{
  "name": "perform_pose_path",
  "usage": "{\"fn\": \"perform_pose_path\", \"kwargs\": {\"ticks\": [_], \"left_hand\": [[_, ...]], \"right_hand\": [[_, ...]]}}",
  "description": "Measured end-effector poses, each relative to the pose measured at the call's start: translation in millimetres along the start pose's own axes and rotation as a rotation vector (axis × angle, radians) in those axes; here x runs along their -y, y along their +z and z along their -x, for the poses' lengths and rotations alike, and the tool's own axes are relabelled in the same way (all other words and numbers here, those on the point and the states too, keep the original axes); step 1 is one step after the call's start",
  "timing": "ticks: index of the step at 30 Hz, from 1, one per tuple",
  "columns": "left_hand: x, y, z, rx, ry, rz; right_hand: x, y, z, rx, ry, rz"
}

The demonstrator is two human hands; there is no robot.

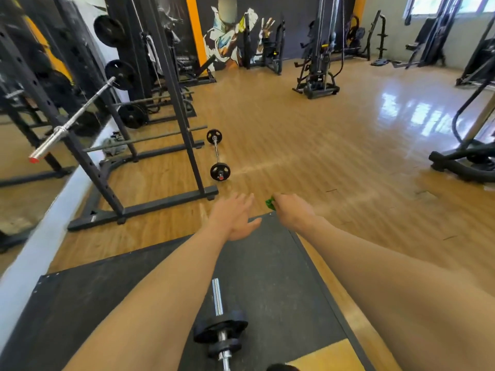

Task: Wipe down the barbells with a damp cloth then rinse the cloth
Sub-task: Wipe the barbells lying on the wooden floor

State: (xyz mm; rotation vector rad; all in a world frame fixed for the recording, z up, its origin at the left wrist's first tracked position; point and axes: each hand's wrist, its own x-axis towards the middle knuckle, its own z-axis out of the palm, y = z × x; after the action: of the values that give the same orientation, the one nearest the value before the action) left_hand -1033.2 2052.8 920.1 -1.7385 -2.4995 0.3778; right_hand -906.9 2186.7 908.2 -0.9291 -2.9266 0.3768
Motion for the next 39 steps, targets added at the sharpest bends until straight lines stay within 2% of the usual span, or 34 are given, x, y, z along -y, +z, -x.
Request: {"fn": "perform_pose_path", "kwargs": {"ticks": [8, 13, 17, 28, 32, 39], "left_hand": [[30, 9, -138, 0.0, -0.097, 0.093], [79, 9, -267, -0.015, -0.089, 0.122], [129, 0, -373, -0.051, -0.144, 0.129], [225, -1, -597, -0.037, -0.172, 0.133], [269, 1, -696, -0.043, -0.155, 0.092], [348, -5, -863, -0.012, -0.26, 0.079]], "right_hand": [[-49, -2, -136, -0.004, 0.016, -0.047], [-82, -8, -271, 0.011, 0.008, -0.053], [-101, -30, -383, -0.047, 0.006, -0.069], [-174, -60, -635, -0.042, 0.012, -0.065], [-206, -57, -745, -0.023, -0.021, -0.067], [-229, -85, -941, -0.019, -0.129, -0.088]]}}
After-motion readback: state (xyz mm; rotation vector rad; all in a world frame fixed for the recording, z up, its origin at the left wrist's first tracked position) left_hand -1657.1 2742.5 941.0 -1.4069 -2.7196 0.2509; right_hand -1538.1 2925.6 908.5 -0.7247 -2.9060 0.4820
